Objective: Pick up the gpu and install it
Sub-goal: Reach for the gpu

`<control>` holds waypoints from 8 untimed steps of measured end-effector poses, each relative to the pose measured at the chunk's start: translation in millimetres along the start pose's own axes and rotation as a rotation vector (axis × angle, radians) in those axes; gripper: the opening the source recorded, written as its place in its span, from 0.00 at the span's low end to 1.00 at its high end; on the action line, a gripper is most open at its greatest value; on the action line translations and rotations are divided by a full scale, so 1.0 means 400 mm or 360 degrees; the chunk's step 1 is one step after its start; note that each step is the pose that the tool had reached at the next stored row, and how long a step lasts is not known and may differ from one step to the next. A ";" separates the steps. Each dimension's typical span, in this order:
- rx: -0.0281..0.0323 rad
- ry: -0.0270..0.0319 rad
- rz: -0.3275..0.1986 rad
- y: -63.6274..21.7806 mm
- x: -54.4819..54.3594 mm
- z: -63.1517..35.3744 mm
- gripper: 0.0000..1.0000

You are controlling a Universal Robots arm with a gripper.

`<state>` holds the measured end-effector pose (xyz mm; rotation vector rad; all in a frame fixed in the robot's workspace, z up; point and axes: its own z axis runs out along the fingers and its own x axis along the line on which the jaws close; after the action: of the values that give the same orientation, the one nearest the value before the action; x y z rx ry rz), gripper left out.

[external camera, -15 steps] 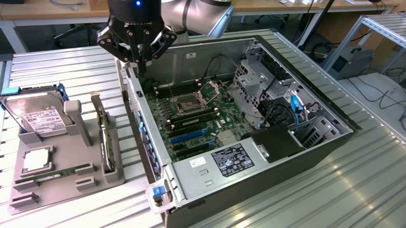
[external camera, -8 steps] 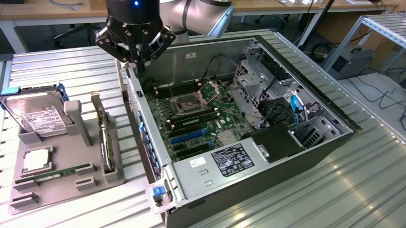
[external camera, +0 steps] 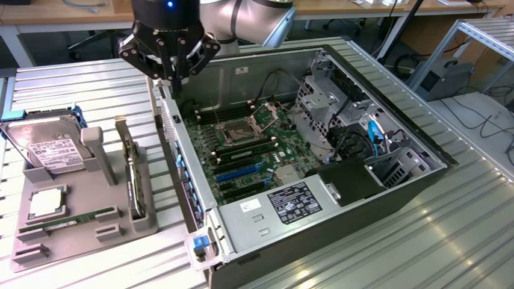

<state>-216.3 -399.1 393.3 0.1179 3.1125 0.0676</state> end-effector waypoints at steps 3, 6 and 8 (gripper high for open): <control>0.00000 0.00000 0.0000 0.000 0.003 0.000 0.11; 0.00000 0.00000 0.0000 0.000 0.006 0.000 0.11; -0.00001 -0.00001 0.0000 -0.001 0.008 0.000 0.11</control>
<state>-219.6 -399.1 393.3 0.1180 3.1124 0.0677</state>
